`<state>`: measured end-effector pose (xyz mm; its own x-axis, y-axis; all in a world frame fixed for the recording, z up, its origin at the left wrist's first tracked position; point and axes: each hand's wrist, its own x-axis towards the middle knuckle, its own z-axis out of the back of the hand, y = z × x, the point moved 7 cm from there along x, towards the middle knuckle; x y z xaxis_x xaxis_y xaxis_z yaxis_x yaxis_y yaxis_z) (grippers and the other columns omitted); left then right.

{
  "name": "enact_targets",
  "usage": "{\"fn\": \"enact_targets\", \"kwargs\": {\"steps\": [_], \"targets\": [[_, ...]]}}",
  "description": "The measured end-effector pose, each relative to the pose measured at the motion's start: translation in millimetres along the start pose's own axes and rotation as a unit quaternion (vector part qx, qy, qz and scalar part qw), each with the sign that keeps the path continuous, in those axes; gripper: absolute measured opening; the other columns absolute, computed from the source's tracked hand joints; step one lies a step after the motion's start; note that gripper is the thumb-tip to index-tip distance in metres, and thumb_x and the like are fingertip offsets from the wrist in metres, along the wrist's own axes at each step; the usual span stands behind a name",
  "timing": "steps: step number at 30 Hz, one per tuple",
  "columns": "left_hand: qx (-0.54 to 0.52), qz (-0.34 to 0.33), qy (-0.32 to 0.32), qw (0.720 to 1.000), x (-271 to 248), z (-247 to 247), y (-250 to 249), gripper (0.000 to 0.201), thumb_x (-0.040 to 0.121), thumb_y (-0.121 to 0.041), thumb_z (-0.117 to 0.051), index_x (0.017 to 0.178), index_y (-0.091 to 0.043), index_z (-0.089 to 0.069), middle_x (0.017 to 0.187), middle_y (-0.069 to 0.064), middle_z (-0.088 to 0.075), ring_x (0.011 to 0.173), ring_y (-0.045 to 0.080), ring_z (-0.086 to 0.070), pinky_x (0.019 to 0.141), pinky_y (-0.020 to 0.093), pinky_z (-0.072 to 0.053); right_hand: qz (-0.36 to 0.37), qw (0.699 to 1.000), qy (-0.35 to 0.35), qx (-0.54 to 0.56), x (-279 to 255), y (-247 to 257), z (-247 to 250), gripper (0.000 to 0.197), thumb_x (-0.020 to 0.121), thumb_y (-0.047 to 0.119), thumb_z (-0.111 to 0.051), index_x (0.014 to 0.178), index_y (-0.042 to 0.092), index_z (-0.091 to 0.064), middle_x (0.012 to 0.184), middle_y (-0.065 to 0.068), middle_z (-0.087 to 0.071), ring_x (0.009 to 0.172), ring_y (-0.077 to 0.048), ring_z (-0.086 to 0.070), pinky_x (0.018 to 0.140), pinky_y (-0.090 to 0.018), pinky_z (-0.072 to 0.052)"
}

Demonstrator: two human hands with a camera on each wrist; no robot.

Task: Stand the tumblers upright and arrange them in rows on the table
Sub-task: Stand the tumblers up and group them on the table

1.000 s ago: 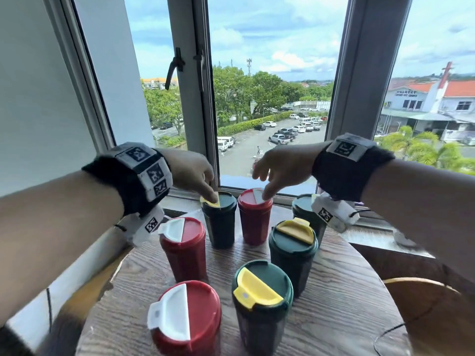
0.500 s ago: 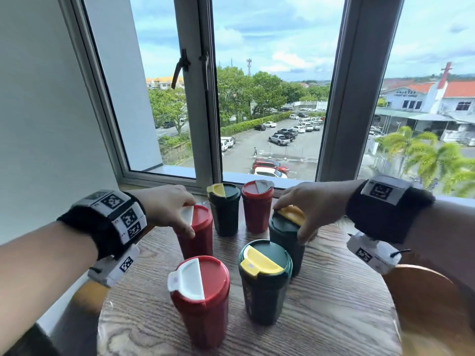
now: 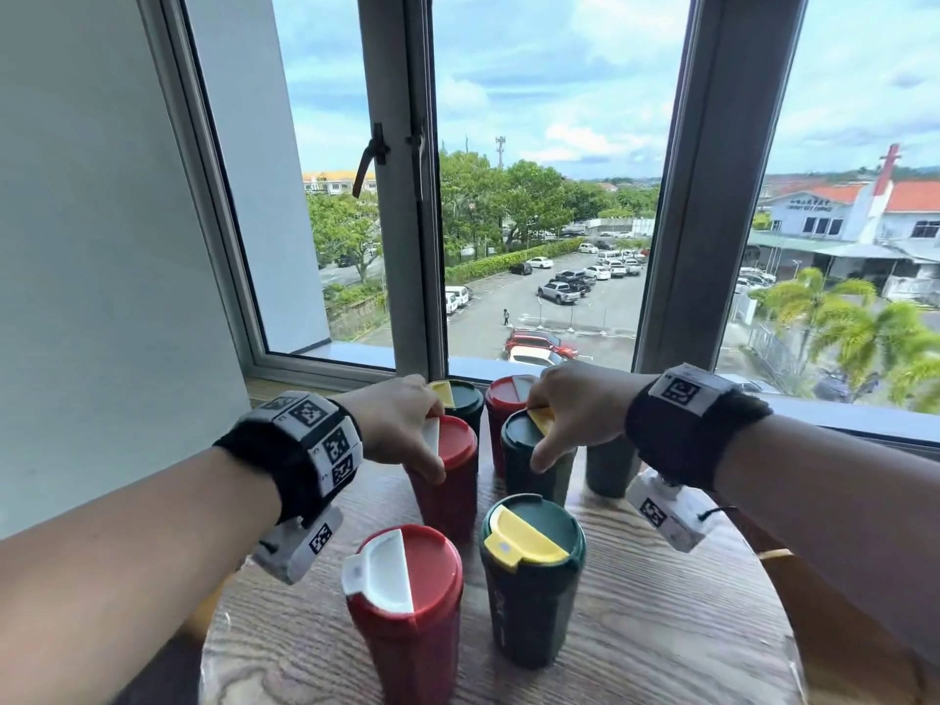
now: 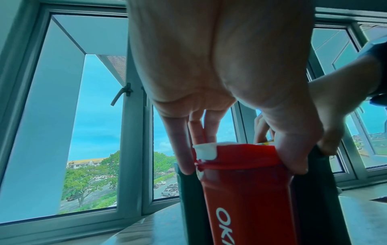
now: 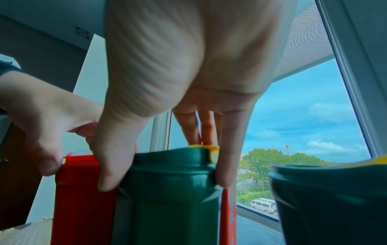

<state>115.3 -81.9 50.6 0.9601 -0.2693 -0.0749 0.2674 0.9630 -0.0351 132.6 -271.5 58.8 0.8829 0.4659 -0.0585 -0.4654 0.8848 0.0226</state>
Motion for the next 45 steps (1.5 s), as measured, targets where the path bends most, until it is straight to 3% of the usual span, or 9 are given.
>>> {"fn": "enact_targets", "kwargs": {"steps": [8,15,21,28,31,35,38,41,45], "targets": [[0.005,-0.005,-0.008,1.0,6,1,-14,0.075,0.062,-0.06,-0.083,0.121,-0.016,-0.065,0.112,-0.002,-0.051,0.1,0.017,-0.053,0.09,0.034,-0.051,-0.012,1.0,0.003,0.002,9,5,-5,0.054,0.069,0.06,-0.084,0.085,0.009,-0.079,0.085,-0.005,-0.077,0.067,-0.015,-0.059,0.049,-0.024,-0.037],[0.01,-0.005,-0.016,1.0,8,3,-18,0.069,0.066,-0.058,-0.082,0.117,-0.014,-0.068,0.111,0.001,-0.055,0.097,0.018,-0.055,0.086,0.033,-0.052,-0.015,1.0,-0.015,-0.002,18,5,-7,0.06,0.064,0.065,-0.083,0.08,0.007,-0.079,0.083,-0.007,-0.077,0.072,-0.022,-0.067,0.054,-0.028,-0.045],[0.011,-0.011,-0.016,1.0,10,-2,-18,0.065,0.068,-0.058,-0.081,0.114,-0.014,-0.069,0.112,0.002,-0.055,0.098,0.018,-0.054,0.081,0.028,-0.048,-0.021,0.999,-0.031,0.001,20,3,-10,0.063,0.065,0.065,-0.084,0.084,0.005,-0.077,0.086,-0.011,-0.076,0.066,-0.017,-0.055,0.055,-0.03,-0.044],[0.028,-0.015,-0.009,0.999,7,-1,-15,0.07,0.07,-0.065,-0.077,0.117,-0.014,-0.067,0.112,0.001,-0.058,0.097,0.017,-0.053,0.083,0.031,-0.046,-0.013,1.0,-0.014,-0.019,15,4,-12,0.069,0.071,0.071,-0.078,0.095,0.007,-0.077,0.094,-0.008,-0.077,0.087,-0.025,-0.071,0.076,-0.038,-0.06],[0.021,-0.019,-0.013,1.0,-1,2,-14,0.067,0.073,-0.068,-0.073,0.113,-0.015,-0.064,0.12,0.004,-0.06,0.096,0.018,-0.053,0.081,0.03,-0.043,-0.007,1.0,-0.021,-0.019,8,3,-5,0.076,0.073,0.075,-0.073,0.111,0.011,-0.074,0.111,-0.005,-0.075,0.1,-0.024,-0.069,0.088,-0.042,-0.06],[-0.02,-0.049,-0.048,0.997,-33,20,-18,0.078,0.081,-0.068,-0.066,0.139,-0.016,-0.058,0.134,0.002,-0.06,0.114,0.017,-0.057,0.092,0.031,-0.046,0.037,0.996,-0.08,-0.006,-21,14,24,0.071,0.084,0.067,-0.07,0.136,0.018,-0.064,0.127,0.0,-0.069,0.113,-0.023,-0.065,0.096,-0.042,-0.056],[-0.05,-0.073,-0.031,0.996,-69,22,-23,0.078,0.078,-0.075,-0.059,0.135,-0.022,-0.062,0.128,-0.006,-0.064,0.108,0.008,-0.06,0.09,0.028,-0.05,0.083,0.993,-0.087,0.02,-56,37,31,0.061,0.087,0.064,-0.068,0.129,0.02,-0.069,0.112,0.002,-0.073,0.098,-0.019,-0.068,0.087,-0.041,-0.059],[-0.052,-0.076,0.024,0.995,-105,7,-30,0.09,0.065,-0.087,-0.048,0.132,-0.029,-0.064,0.123,-0.015,-0.065,0.106,0.001,-0.06,0.092,0.029,-0.051,0.095,0.995,-0.021,0.005,-87,62,10,0.073,0.081,0.078,-0.061,0.113,0.014,-0.073,0.105,-0.002,-0.073,0.092,-0.024,-0.069,0.081,-0.043,-0.06],[0.011,-0.075,0.055,0.996,-131,-18,-38,0.092,0.066,-0.091,-0.051,0.136,-0.031,-0.058,0.125,-0.016,-0.061,0.115,0.006,-0.056,0.099,0.03,-0.048,0.08,0.995,0.009,-0.051,-97,77,-17,0.082,0.074,0.092,-0.053,0.092,0.013,-0.07,0.087,-0.002,-0.07,0.08,-0.025,-0.069,0.067,-0.04,-0.059]]}}
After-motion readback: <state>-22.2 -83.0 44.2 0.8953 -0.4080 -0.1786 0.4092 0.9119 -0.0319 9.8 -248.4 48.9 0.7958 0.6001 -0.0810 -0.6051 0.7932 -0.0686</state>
